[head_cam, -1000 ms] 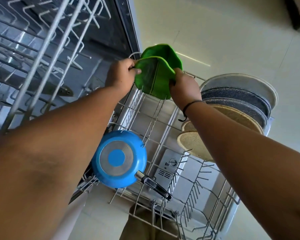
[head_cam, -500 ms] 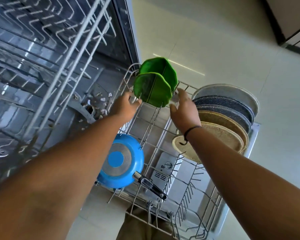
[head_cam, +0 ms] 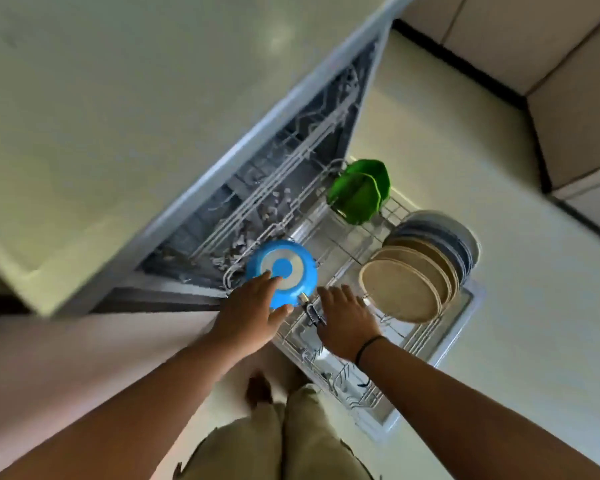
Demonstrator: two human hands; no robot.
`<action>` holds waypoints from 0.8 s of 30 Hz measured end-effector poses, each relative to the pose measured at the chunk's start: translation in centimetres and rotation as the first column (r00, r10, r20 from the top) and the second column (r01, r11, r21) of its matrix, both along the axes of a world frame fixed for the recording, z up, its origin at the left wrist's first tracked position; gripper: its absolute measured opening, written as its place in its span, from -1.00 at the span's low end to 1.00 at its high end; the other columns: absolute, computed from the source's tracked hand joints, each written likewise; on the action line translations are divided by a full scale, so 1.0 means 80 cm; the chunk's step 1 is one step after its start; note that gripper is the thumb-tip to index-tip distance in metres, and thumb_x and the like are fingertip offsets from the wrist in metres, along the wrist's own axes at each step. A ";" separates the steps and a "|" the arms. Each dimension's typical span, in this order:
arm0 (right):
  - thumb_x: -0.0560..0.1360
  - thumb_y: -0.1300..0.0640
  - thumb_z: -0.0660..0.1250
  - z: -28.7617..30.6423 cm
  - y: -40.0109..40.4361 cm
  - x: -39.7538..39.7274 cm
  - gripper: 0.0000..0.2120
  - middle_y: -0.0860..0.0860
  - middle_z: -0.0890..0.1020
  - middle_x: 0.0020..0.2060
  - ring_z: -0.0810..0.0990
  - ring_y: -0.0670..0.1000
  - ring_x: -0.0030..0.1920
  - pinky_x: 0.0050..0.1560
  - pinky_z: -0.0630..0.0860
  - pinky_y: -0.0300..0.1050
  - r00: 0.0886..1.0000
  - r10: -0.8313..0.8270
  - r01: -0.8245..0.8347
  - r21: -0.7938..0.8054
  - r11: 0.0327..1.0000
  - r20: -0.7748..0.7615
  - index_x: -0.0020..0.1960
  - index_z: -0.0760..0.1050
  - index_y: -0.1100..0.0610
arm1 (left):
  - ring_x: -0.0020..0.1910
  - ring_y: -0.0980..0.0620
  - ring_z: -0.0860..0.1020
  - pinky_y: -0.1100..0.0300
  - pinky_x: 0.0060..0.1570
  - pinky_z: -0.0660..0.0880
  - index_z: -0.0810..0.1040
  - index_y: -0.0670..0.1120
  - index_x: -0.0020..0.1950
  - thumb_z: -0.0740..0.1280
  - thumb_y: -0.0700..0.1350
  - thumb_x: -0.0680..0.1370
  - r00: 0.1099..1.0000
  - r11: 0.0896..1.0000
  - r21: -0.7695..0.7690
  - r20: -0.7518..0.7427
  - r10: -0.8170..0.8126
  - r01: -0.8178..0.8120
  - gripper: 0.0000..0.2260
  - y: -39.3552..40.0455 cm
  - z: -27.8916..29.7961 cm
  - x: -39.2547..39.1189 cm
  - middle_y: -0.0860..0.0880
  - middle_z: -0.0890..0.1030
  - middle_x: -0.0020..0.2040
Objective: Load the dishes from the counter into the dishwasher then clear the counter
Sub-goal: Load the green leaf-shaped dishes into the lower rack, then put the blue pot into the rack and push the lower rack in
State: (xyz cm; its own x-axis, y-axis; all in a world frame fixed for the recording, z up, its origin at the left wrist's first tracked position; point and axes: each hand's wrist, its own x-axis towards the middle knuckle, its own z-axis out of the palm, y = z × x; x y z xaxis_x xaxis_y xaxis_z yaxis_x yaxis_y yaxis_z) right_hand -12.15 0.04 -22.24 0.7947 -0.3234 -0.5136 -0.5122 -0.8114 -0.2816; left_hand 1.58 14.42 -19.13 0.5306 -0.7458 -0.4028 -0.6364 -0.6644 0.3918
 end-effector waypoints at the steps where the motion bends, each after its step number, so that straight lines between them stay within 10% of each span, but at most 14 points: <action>1: 0.46 -0.01 0.24 0.018 0.017 0.004 -0.35 0.11 0.33 0.39 0.18 0.17 0.46 0.39 0.21 0.07 0.997 0.076 -0.075 -0.015 0.997 0.007 0.49 0.13 0.11 | 0.24 -0.17 0.52 -0.01 0.18 0.48 0.45 -0.14 0.35 0.08 0.29 0.45 0.999 1.000 -0.011 0.028 0.017 -0.016 -0.34 0.024 0.020 -0.003 -0.19 0.51 0.31; 13: 0.49 -0.04 0.25 0.171 0.332 0.019 -0.29 0.18 0.29 0.43 0.14 0.21 0.49 0.44 0.16 0.12 0.705 0.708 -0.690 -0.191 0.698 0.039 0.54 0.04 0.13 | 0.50 0.03 0.18 0.18 0.44 0.09 0.17 0.04 0.53 -0.04 0.34 0.48 0.862 0.867 0.041 0.136 0.488 -0.497 -0.32 0.438 0.165 -0.149 -0.01 0.16 0.55; 24: 0.50 -0.11 0.25 0.367 0.707 0.061 -0.30 0.09 0.33 0.42 0.20 0.16 0.47 0.44 0.23 0.08 0.347 0.830 -0.841 -0.246 0.481 0.436 0.54 0.05 0.05 | 0.47 0.02 0.25 0.15 0.40 0.19 0.27 -0.02 0.49 -0.08 0.43 0.40 0.439 0.523 -0.261 0.320 0.840 -0.811 -0.20 0.720 0.342 -0.227 -0.02 0.30 0.49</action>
